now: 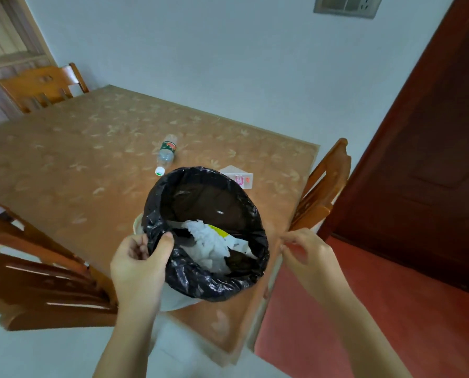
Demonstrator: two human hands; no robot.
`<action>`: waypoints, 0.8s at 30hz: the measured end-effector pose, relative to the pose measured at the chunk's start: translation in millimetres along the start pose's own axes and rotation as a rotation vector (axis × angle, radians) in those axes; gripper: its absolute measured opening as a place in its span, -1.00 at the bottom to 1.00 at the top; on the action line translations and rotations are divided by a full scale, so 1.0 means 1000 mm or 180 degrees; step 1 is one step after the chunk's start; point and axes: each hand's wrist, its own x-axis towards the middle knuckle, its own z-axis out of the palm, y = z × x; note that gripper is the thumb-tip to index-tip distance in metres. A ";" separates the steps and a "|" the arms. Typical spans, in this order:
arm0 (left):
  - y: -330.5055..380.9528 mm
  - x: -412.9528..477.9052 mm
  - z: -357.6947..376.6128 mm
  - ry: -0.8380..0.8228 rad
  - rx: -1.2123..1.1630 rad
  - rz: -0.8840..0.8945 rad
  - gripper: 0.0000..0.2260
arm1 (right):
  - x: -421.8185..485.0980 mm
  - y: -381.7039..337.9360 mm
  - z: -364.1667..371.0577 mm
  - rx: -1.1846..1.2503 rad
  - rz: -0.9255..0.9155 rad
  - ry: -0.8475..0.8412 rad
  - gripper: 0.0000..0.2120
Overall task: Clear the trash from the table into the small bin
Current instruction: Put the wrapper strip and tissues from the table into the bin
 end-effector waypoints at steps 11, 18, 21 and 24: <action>0.002 -0.042 0.072 0.0798 -0.0061 -0.0087 -0.80 | 0.032 0.080 -0.060 0.0054 -0.0189 -0.0305 -0.84; -0.004 0.005 0.106 0.0818 -0.0172 -0.0019 -0.75 | 0.095 0.093 -0.043 0.0024 -0.0192 -0.0486 -0.87; -0.009 0.023 0.116 0.0870 -0.0151 0.0010 -0.76 | 0.125 0.095 -0.032 0.0011 -0.0155 -0.0665 -0.85; -0.013 0.039 0.119 0.0911 -0.0071 0.0030 -0.72 | 0.152 0.093 -0.012 0.0088 -0.0102 -0.0665 -0.86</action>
